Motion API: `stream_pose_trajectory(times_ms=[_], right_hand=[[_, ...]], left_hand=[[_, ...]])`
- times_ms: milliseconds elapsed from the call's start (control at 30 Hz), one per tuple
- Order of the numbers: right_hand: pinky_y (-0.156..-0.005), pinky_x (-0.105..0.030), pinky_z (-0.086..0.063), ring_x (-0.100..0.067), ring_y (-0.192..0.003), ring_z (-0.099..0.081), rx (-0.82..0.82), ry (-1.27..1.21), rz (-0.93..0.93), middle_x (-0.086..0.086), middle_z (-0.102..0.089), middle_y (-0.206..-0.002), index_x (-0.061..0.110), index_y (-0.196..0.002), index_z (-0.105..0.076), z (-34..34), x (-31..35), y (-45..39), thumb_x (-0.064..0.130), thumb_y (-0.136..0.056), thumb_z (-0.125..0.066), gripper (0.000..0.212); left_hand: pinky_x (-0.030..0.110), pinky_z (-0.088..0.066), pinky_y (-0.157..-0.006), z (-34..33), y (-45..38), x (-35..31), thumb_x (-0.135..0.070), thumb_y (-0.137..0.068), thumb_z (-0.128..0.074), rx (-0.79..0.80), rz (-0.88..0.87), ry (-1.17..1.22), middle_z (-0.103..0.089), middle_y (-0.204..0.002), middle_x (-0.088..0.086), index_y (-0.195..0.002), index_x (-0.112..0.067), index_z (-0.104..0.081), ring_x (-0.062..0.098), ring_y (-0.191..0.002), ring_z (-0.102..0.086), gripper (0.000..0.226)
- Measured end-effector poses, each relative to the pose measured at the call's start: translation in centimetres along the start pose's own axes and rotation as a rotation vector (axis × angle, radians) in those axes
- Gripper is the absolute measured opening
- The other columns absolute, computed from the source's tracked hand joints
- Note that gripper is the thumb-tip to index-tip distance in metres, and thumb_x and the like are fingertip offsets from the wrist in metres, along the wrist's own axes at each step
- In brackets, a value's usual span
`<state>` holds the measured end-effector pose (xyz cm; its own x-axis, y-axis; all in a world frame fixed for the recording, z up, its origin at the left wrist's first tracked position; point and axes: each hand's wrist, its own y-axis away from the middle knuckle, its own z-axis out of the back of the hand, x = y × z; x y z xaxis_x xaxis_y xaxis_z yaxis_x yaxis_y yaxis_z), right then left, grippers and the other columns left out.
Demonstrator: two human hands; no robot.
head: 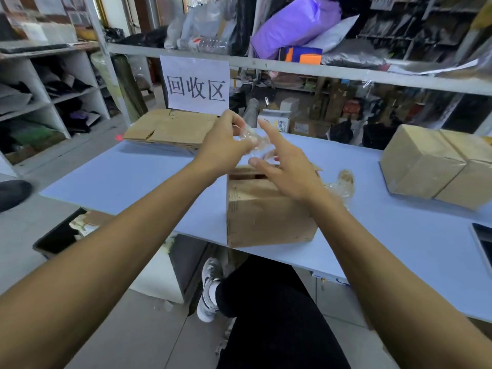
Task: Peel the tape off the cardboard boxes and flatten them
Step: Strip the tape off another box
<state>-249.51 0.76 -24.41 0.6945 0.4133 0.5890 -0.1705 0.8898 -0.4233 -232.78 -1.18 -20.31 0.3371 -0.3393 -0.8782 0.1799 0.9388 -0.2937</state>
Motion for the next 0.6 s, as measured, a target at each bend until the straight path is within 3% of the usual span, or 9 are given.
stream_pose_trajectory(times_ms=[100, 167, 300, 367, 433, 500, 567, 600], right_hand=[[-0.094, -0.037, -0.051, -0.010, -0.111, -0.058, -0.102, -0.007, 0.072, 0.005, -0.059, -0.135, 0.033, -0.156, -0.031, 0.1, -0.2, 0.4, 0.039, -0.097, -0.061, 0.067], [-0.090, -0.040, -0.053, -0.013, -0.109, -0.060, -0.161, -0.015, 0.102, 0.004, -0.062, -0.132, 0.029, -0.152, -0.041, 0.7, -0.4, 0.7, 0.035, -0.094, -0.062, 0.062], [-0.079, -0.048, -0.054, -0.019, -0.091, -0.061, -0.212, 0.107, 0.061, 0.003, -0.062, -0.119, 0.032, -0.140, -0.048, 2.6, -1.1, 1.4, 0.036, -0.090, -0.052, 0.050], [-0.077, -0.046, -0.053, -0.023, -0.091, -0.060, -0.195, 0.239, 0.033, -0.001, -0.057, -0.116, 0.029, -0.140, -0.047, 3.8, -1.6, 2.1, 0.038, -0.093, -0.055, 0.048], [-0.073, -0.040, -0.050, -0.024, -0.083, -0.058, -0.227, 0.325, -0.052, -0.001, -0.047, -0.108, 0.025, -0.138, -0.051, 5.6, -2.7, 3.1, 0.037, -0.096, -0.062, 0.045], [-0.074, -0.039, -0.047, -0.025, -0.081, -0.056, -0.286, 0.355, -0.202, -0.002, -0.042, -0.105, 0.018, -0.128, -0.056, 7.7, -4.5, 4.5, 0.040, -0.093, -0.068, 0.043], [-0.076, -0.040, -0.046, -0.027, -0.084, -0.052, -0.305, 0.347, -0.349, -0.003, -0.041, -0.106, 0.012, -0.116, -0.054, 9.2, -6.2, 5.9, 0.046, -0.086, -0.075, 0.050], [-0.077, -0.039, -0.045, -0.025, -0.086, -0.050, -0.292, 0.327, -0.406, -0.003, -0.040, -0.108, 0.010, -0.114, -0.051, 9.6, -6.9, 6.5, 0.049, -0.081, -0.079, 0.058]], left_hand=[[0.010, -0.046, -0.062, -1.2, 0.5, -1.3, -0.008, -0.093, -0.060, 0.150, -0.003, -0.076, -0.058, -0.114, -0.007, -0.119, -0.016, -0.054, 0.011, -0.098, -0.063, 0.028], [0.006, -0.043, -0.071, -1.6, 0.7, -1.8, -0.006, -0.093, -0.058, 0.209, -0.031, -0.070, -0.058, -0.119, -0.012, -0.126, -0.017, -0.058, 0.005, -0.114, -0.056, 0.035], [0.021, -0.046, -0.102, -3.2, 1.2, -2.5, -0.006, -0.094, -0.057, 0.325, -0.050, 0.047, -0.065, -0.129, -0.010, -0.129, -0.017, -0.062, 0.002, -0.121, -0.058, 0.037], [0.014, -0.039, -0.101, -4.5, 1.2, -2.8, -0.008, -0.096, -0.054, 0.332, -0.072, -0.060, -0.055, -0.142, -0.009, -0.138, -0.020, -0.055, 0.003, -0.131, -0.047, 0.044], [0.022, -0.035, -0.099, -5.2, 1.2, -2.7, -0.015, -0.096, -0.057, 0.284, -0.058, -0.129, -0.045, -0.150, -0.005, -0.145, -0.023, -0.045, 0.010, -0.141, -0.036, 0.051], [0.031, -0.034, -0.105, -5.5, 1.3, -1.9, -0.039, -0.092, -0.059, 0.304, -0.067, -0.264, -0.042, -0.153, -0.005, -0.148, -0.029, -0.041, 0.016, -0.145, -0.031, 0.059], [0.049, -0.028, -0.114, -5.9, 2.4, -1.3, -0.074, -0.076, -0.049, 0.485, -0.134, -0.614, -0.039, -0.154, -0.008, -0.146, -0.038, -0.040, 0.022, -0.145, -0.028, 0.079], [0.055, -0.023, -0.116, -6.3, 3.0, -0.9, -0.082, -0.071, -0.040, 0.547, -0.160, -0.765, -0.036, -0.155, -0.008, -0.145, -0.040, -0.039, 0.024, -0.144, -0.027, 0.085]])
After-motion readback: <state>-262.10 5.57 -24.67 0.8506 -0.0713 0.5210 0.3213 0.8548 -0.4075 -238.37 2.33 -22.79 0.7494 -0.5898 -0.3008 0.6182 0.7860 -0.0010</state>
